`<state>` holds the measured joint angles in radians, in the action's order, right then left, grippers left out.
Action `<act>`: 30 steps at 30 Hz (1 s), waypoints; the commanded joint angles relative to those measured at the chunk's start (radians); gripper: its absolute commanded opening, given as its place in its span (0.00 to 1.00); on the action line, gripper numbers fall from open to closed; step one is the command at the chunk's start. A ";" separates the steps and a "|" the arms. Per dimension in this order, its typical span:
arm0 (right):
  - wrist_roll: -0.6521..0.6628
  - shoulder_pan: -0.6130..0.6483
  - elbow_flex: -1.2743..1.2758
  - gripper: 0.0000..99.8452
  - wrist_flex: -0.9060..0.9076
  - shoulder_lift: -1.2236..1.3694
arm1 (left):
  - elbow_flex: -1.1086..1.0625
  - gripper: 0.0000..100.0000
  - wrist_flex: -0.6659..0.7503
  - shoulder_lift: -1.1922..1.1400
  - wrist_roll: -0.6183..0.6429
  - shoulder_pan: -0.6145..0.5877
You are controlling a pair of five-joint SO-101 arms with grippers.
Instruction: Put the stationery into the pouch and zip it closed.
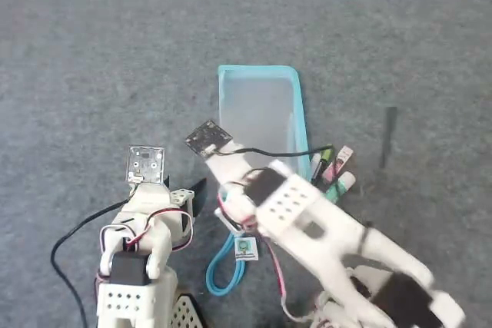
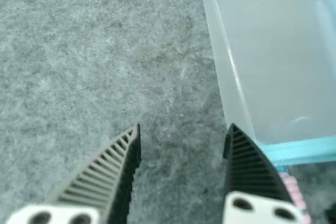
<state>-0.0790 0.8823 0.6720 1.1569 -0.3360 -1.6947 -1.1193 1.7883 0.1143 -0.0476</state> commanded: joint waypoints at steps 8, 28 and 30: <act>-0.186 0.025 -0.089 0.01 -0.058 0.079 | 0.007 0.25 -0.003 -0.009 0.014 0.006; -0.354 0.082 0.006 0.25 -0.159 0.079 | 0.007 0.25 -0.003 -0.009 0.015 0.005; -0.356 0.082 0.014 0.24 -0.162 0.081 | 0.007 0.25 -0.003 -0.009 0.015 0.005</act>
<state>-0.4135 0.9574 0.6828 1.0157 -0.2424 -1.6947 -1.1193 1.7883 0.1143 -0.0476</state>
